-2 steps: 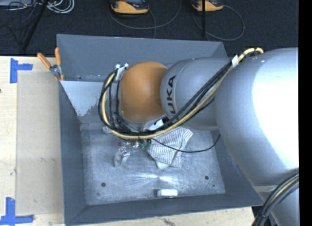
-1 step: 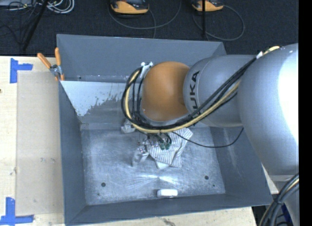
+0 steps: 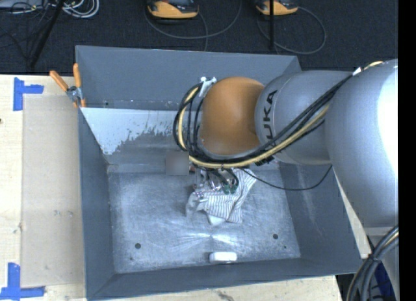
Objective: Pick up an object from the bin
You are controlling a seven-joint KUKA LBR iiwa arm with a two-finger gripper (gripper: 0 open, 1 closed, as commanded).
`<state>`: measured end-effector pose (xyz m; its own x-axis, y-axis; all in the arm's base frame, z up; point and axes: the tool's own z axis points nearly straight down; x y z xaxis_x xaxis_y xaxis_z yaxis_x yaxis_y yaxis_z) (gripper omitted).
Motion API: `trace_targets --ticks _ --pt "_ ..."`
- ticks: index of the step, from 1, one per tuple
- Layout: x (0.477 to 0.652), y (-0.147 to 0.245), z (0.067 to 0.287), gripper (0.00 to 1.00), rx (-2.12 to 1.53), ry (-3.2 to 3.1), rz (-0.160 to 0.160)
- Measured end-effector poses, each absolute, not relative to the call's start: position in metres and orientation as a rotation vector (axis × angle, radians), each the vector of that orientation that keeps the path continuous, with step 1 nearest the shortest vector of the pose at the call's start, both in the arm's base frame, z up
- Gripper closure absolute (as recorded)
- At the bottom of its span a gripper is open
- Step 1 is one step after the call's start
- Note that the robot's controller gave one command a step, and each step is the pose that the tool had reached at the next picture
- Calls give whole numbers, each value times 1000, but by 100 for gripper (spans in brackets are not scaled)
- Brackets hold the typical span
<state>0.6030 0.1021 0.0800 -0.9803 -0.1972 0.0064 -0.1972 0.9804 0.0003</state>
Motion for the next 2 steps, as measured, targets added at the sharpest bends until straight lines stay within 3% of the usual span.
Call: trace_targets --ticks 1,2 --pt "602 111 77 0 374 -3120 -3" --pt "591 74 77 0 313 -3129 -8"
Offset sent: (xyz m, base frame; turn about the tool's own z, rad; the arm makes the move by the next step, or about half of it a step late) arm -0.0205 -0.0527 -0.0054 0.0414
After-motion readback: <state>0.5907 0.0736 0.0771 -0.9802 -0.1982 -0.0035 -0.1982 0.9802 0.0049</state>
